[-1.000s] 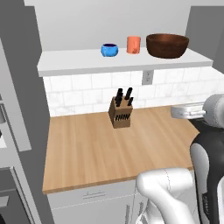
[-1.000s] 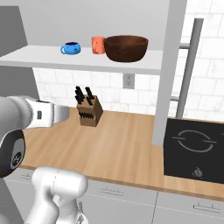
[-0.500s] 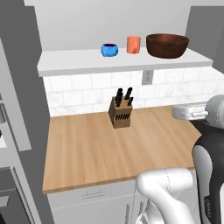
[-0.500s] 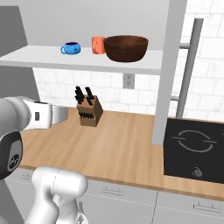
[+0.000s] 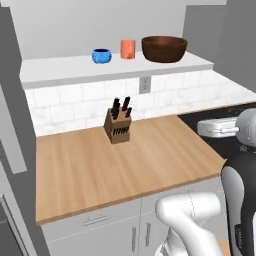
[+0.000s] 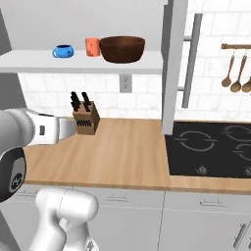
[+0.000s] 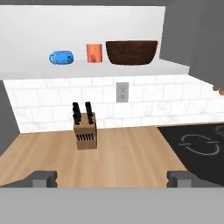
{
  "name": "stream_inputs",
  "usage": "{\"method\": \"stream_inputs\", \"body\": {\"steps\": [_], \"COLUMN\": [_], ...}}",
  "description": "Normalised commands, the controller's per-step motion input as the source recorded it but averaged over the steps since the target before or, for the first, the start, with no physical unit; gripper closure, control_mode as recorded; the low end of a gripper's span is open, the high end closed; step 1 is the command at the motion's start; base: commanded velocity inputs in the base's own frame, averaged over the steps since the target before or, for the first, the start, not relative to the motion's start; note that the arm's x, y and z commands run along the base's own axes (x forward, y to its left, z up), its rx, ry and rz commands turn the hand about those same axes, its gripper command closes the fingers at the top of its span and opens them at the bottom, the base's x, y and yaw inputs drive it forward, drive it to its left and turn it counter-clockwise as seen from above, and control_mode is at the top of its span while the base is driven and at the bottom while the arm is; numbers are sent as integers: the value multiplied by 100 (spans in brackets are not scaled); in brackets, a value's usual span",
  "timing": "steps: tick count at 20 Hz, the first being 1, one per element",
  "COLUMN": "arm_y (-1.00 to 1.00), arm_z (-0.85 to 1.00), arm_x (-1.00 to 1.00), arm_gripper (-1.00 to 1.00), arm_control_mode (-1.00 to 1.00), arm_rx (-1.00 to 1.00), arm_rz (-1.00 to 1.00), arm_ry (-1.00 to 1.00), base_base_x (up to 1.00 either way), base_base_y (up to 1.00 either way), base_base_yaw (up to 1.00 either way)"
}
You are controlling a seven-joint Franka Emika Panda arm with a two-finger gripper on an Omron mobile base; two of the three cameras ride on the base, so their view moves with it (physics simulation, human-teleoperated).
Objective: Gather all objects into one cabinet and sort the glasses and bowls to opposite sides.
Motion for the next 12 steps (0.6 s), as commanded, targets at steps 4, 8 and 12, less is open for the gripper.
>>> {"method": "stream_inputs", "body": {"steps": [4,8,12], "arm_y": [0,0,0], "arm_z": [0,0,0], "arm_x": [0,0,0], "arm_gripper": [-100,-100,-100], "arm_control_mode": [100,100,100], "arm_rx": [0,0,0], "arm_rz": [0,0,0], "arm_ry": [0,0,0], "base_base_x": [-31,-39,-39], "base_base_y": [-12,-16,-18], "base_base_yaw": [-35,-38,-49]}}
